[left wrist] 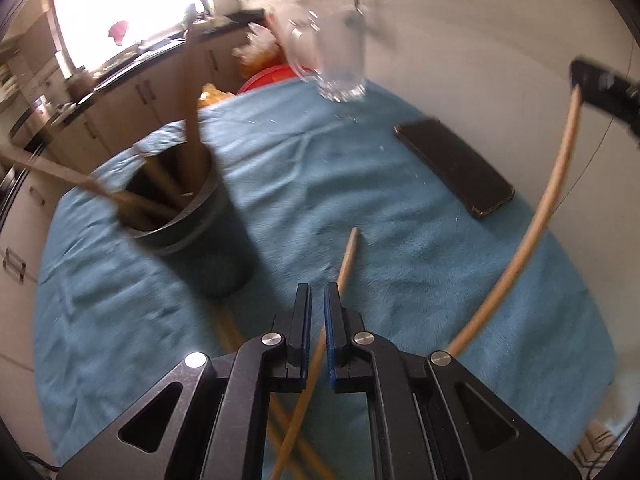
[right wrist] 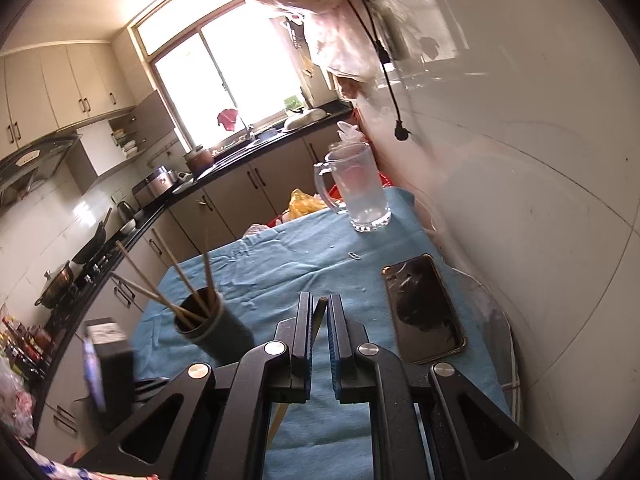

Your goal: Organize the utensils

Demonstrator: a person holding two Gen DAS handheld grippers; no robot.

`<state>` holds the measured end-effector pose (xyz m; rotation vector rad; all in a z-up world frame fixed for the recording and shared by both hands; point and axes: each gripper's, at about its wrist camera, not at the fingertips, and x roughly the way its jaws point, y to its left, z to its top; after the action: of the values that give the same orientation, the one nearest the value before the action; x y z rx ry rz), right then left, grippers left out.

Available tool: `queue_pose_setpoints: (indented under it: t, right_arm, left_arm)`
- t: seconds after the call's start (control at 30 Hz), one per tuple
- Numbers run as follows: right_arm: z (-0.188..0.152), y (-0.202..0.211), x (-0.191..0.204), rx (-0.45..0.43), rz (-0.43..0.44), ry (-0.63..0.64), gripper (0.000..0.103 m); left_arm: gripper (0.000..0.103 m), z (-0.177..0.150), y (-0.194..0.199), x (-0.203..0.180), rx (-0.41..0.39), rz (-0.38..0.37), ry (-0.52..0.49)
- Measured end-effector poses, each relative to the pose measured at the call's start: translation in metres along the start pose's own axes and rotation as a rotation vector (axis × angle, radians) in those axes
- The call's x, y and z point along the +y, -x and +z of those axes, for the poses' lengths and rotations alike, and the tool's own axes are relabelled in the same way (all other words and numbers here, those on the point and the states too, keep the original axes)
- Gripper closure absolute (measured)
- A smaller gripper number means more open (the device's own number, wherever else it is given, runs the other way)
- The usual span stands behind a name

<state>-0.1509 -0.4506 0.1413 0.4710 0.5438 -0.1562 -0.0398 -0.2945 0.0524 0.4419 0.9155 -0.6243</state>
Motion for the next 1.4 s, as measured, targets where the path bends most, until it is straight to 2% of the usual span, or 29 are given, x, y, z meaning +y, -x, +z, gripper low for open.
queue_pose_setpoints:
  t: [0.27,0.43,0.47,0.53,0.67,0.93,1.07,1.13,1.17,1.2,1.4]
  right_arm:
    - [0.010,-0.014,-0.017,0.000,0.007,-0.026,0.096]
    - [0.013,-0.017,-0.019,0.000,0.014,-0.028,0.096]
    - [0.013,-0.017,-0.019,-0.001,0.016,-0.029,0.096]
    - [0.013,-0.017,-0.018,-0.003,0.020,-0.029,0.096]
    - [0.014,-0.013,-0.013,-0.014,0.033,-0.021,0.096]
    - [0.014,0.007,0.016,-0.050,0.058,0.035,0.097]
    - [0.013,0.005,0.026,-0.035,0.058,0.052,0.097]
    - [0.014,0.000,0.024,-0.023,0.051,0.039,0.097]
    - [0.015,-0.003,0.021,-0.017,0.048,0.029,0.097]
    - [0.016,-0.006,0.018,-0.008,0.044,0.019,0.097]
    - [0.020,-0.020,0.009,0.014,0.028,0.021,0.097]
  left_arm:
    - [0.097,0.027,-0.060,-0.018,0.069,0.015,-0.043]
    - [0.097,0.037,-0.066,-0.026,0.075,0.006,-0.051]
    - [0.103,0.037,-0.066,-0.028,0.077,0.010,-0.056]
    - [0.103,0.037,-0.065,-0.031,0.074,0.025,-0.061]
    - [0.103,0.034,-0.048,-0.025,0.041,0.003,-0.021]
    - [0.103,0.030,0.030,0.011,-0.108,-0.028,0.082]
    - [0.102,0.029,0.026,0.020,-0.071,-0.033,0.096]
    - [0.086,0.027,0.009,0.015,-0.028,-0.025,0.059]
    - [0.072,0.027,0.000,0.012,-0.006,-0.029,0.040]
    - [0.067,0.026,-0.011,0.007,0.012,-0.032,0.012]
    - [0.067,0.031,-0.051,-0.022,0.076,0.014,-0.129]
